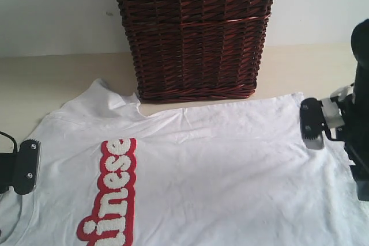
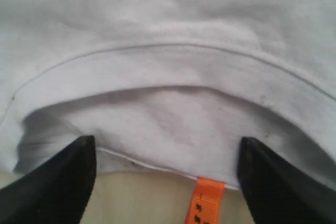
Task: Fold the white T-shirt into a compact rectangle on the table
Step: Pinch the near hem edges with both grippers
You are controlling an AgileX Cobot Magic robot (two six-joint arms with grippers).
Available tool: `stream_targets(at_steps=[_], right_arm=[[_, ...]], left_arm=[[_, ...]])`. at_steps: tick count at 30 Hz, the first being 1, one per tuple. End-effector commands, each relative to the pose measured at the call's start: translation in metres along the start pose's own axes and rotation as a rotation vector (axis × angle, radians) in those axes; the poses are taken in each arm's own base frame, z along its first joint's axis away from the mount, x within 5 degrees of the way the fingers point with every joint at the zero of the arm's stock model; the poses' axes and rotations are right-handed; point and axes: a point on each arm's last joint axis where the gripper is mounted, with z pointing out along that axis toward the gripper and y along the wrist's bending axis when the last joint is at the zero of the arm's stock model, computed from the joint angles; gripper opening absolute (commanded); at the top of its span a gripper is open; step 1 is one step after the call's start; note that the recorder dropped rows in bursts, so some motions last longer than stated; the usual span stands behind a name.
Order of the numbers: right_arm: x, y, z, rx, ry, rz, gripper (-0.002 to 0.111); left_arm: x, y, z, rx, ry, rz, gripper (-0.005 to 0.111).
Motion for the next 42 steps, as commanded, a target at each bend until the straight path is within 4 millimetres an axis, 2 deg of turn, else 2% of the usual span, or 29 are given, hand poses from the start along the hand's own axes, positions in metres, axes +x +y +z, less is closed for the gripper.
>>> stream_targets(at_steps=[1,8,13,16,20,23,26,28,31,37,40,42], right_arm=[[0.004,-0.006,0.009,0.149,0.035,-0.082,0.082],[0.001,-0.009,0.011,0.158,0.021,-0.153,0.082],[-0.001,-0.009,0.031,0.061,0.070,-0.305,0.082],[0.001,-0.012,0.043,0.025,0.074,-0.326,0.082],[0.007,-0.021,0.050,0.043,0.044,-0.296,0.082],[0.005,-0.023,0.043,0.023,0.004,-0.296,0.081],[0.001,-0.023,0.030,-0.052,-0.049,-0.293,0.081],[-0.001,-0.026,0.021,-0.042,-0.071,-0.277,0.081],[0.001,-0.029,0.020,-0.019,-0.046,-0.297,0.081],[0.002,-0.045,0.038,0.046,-0.052,-0.287,0.081],[0.017,-0.050,0.052,-0.006,-0.049,-0.243,0.081],[0.019,-0.052,0.057,-0.013,-0.063,-0.282,0.081]], left_arm=[[0.001,-0.001,-0.001,-0.001,0.001,-0.008,0.073],[0.000,-0.001,-0.001,0.003,-0.008,-0.025,0.073],[-0.001,-0.001,-0.001,0.009,-0.018,-0.047,0.073],[-0.001,-0.001,-0.001,0.009,-0.018,-0.047,0.073],[-0.001,-0.001,-0.001,0.008,-0.019,-0.046,0.073],[-0.001,-0.001,-0.001,0.004,-0.021,-0.045,0.073],[-0.001,-0.001,-0.001,0.002,-0.022,-0.040,0.073],[-0.001,-0.001,-0.001,0.002,-0.022,-0.040,0.073],[-0.001,-0.001,-0.001,0.002,-0.022,-0.040,0.073],[-0.001,-0.001,-0.001,0.003,-0.024,-0.046,0.073],[-0.001,-0.002,-0.001,0.011,-0.022,-0.050,0.073],[-0.001,-0.001,-0.001,0.009,-0.023,-0.046,0.073]])
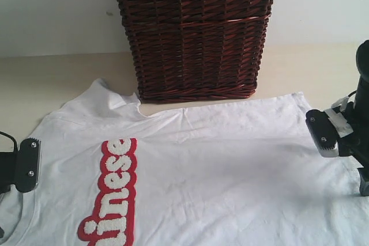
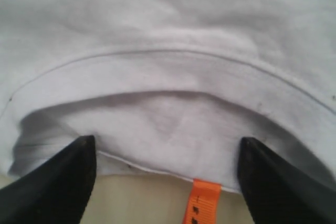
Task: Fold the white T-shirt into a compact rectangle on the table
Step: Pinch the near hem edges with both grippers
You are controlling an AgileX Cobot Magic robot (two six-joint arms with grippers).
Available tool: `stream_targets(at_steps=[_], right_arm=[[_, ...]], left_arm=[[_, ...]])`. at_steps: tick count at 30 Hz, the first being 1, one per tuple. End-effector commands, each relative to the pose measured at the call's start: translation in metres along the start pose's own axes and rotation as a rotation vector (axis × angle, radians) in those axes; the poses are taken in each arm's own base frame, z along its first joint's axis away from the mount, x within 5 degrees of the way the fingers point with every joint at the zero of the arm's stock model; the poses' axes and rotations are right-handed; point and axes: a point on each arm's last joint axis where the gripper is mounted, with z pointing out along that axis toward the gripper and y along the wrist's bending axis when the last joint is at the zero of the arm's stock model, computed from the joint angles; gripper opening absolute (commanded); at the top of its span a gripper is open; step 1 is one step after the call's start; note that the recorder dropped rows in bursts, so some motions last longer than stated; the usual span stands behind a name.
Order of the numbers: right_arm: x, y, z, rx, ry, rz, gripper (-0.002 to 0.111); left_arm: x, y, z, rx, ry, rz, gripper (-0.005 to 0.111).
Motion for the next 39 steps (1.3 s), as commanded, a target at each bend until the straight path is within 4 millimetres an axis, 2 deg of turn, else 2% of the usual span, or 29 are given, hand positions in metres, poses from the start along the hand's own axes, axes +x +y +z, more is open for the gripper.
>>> stream_targets(at_steps=[1,3,6,10,14,39], right_arm=[[0.002,-0.003,0.011,-0.010,-0.057,-0.052,0.081],[-0.007,-0.004,0.015,-0.018,-0.149,-0.011,0.081],[-0.005,-0.004,0.022,-0.048,-0.111,-0.044,0.081],[-0.003,-0.004,0.023,-0.046,-0.094,-0.049,0.081],[-0.003,-0.004,0.023,-0.050,-0.091,0.060,0.081],[-0.007,-0.003,0.022,-0.060,-0.133,0.103,0.081]], left_arm=[[0.000,0.000,-0.001,-0.004,-0.008,-0.009,0.073],[0.000,0.000,-0.001,-0.003,-0.009,-0.012,0.073],[-0.001,-0.001,-0.001,0.005,-0.017,-0.032,0.073],[-0.001,-0.001,-0.001,0.005,-0.021,-0.038,0.072],[-0.001,-0.001,-0.001,0.005,-0.021,-0.038,0.071],[-0.001,-0.001,-0.001,0.003,-0.022,-0.038,0.071]])
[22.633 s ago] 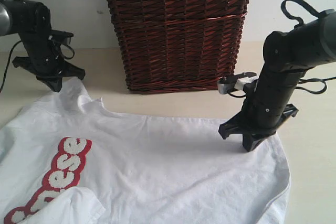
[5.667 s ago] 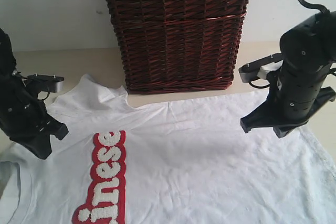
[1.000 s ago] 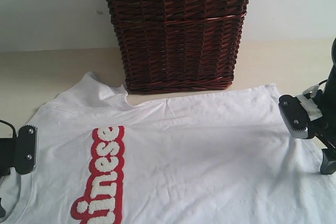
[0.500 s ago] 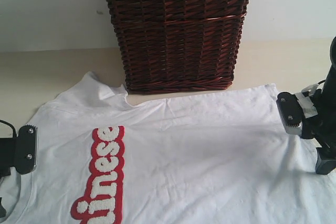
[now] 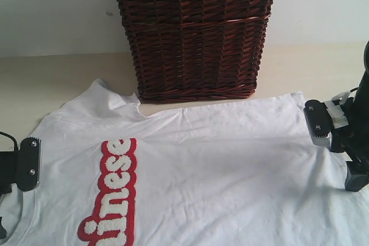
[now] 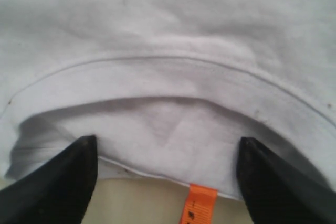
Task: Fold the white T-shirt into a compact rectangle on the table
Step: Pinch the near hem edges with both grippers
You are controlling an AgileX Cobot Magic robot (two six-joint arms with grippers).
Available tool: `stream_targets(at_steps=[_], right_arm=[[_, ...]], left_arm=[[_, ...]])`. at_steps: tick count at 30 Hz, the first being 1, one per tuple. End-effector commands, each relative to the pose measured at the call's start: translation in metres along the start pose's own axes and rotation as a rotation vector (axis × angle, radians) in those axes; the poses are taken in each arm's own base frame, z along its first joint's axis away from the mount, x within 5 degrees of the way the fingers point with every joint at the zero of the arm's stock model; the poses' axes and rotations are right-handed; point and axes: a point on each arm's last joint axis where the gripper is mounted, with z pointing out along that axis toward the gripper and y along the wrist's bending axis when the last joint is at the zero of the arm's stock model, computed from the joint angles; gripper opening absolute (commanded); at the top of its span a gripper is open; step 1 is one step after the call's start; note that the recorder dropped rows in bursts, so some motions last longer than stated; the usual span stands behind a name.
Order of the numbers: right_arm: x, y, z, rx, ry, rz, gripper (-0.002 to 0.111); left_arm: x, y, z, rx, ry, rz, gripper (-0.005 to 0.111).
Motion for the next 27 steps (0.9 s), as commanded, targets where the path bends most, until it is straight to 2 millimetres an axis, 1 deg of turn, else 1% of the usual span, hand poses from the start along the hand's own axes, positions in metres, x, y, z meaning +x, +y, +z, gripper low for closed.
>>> stream_targets(at_steps=[1,15,16,18,20,22,24,26,27], right_arm=[[-0.0012,0.0032,0.0169,-0.055,-0.007,0.012,0.081],[-0.0025,0.0031,0.0168,-0.054,-0.020,0.025,0.081],[-0.0024,0.0033,0.0168,-0.056,-0.020,0.030,0.081],[-0.0021,0.0030,0.0169,-0.052,-0.016,0.036,0.081],[-0.0009,0.0011,0.0170,-0.031,-0.003,0.021,0.080],[-0.0010,0.0005,0.0170,-0.024,-0.005,0.021,0.074],[-0.0008,0.0015,0.0178,-0.028,-0.004,0.021,0.063],[-0.0004,0.0039,0.0191,-0.042,-0.001,0.023,0.046],[-0.0003,0.0048,0.0191,-0.052,0.001,0.029,0.036]], left_arm=[[0.0002,0.0000,-0.0015,-0.006,-0.009,-0.014,0.071],[0.0002,0.0000,-0.0015,-0.006,-0.009,-0.014,0.070],[0.0002,0.0000,-0.0015,-0.006,-0.009,-0.014,0.067],[0.0002,0.0000,-0.0015,-0.006,-0.009,-0.014,0.057],[0.0000,-0.0002,-0.0015,-0.004,-0.012,-0.021,0.037],[-0.0003,-0.0001,-0.0015,-0.005,-0.015,-0.025,0.018],[-0.0004,0.0000,-0.0015,-0.006,-0.015,-0.025,0.001],[-0.0004,0.0000,-0.0015,-0.006,-0.015,-0.022,0.001],[-0.0004,0.0000,-0.0015,-0.006,-0.015,-0.022,0.002]])
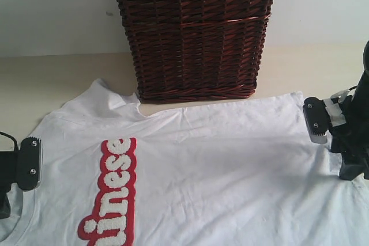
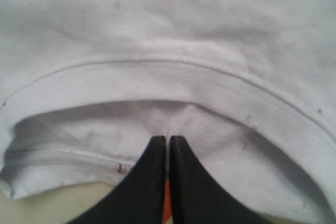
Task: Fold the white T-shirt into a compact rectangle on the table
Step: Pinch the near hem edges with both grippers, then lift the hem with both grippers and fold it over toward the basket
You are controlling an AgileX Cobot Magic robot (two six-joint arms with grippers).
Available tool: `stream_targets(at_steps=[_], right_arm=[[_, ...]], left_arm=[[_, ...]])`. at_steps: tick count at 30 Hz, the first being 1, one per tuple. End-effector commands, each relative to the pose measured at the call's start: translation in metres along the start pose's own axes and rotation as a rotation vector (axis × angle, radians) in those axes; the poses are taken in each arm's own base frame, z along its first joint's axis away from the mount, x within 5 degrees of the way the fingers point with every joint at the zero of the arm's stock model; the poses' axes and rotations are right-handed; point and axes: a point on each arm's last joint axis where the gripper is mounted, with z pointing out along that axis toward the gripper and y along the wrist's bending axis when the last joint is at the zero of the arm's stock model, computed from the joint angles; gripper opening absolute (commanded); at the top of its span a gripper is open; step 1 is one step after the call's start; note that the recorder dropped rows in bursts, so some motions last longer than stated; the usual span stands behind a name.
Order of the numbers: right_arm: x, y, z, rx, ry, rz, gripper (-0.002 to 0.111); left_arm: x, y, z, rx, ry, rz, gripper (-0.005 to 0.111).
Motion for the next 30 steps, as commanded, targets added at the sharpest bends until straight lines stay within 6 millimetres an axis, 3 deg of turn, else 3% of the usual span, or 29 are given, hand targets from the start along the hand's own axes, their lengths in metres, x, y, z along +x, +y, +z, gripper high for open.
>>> stream_targets(at_steps=[1,3,4,16,22,25,30], right_arm=[[0.000,0.010,0.018,-0.098,0.004,0.035,0.024],[0.000,0.010,0.018,-0.102,0.008,0.098,0.004],[0.000,0.010,0.018,-0.100,0.009,0.130,0.000],[-0.002,0.006,0.018,-0.056,-0.013,0.198,0.000],[-0.002,0.007,0.008,-0.038,-0.019,0.369,0.000],[-0.004,0.005,-0.008,0.018,-0.060,0.401,0.000],[-0.005,0.003,-0.068,0.166,-0.144,0.466,0.000]], left_arm=[[0.000,0.000,-0.001,-0.010,-0.010,-0.009,0.003],[0.000,0.000,-0.001,-0.010,-0.010,-0.009,0.003],[0.000,0.000,-0.001,-0.010,-0.010,-0.009,0.003],[-0.001,0.001,-0.002,-0.017,-0.014,0.074,0.003],[0.000,0.000,-0.002,-0.010,-0.009,0.072,0.003],[0.000,0.000,-0.003,-0.009,-0.006,0.074,0.003],[0.000,0.009,-0.029,-0.038,-0.002,0.042,0.002]])
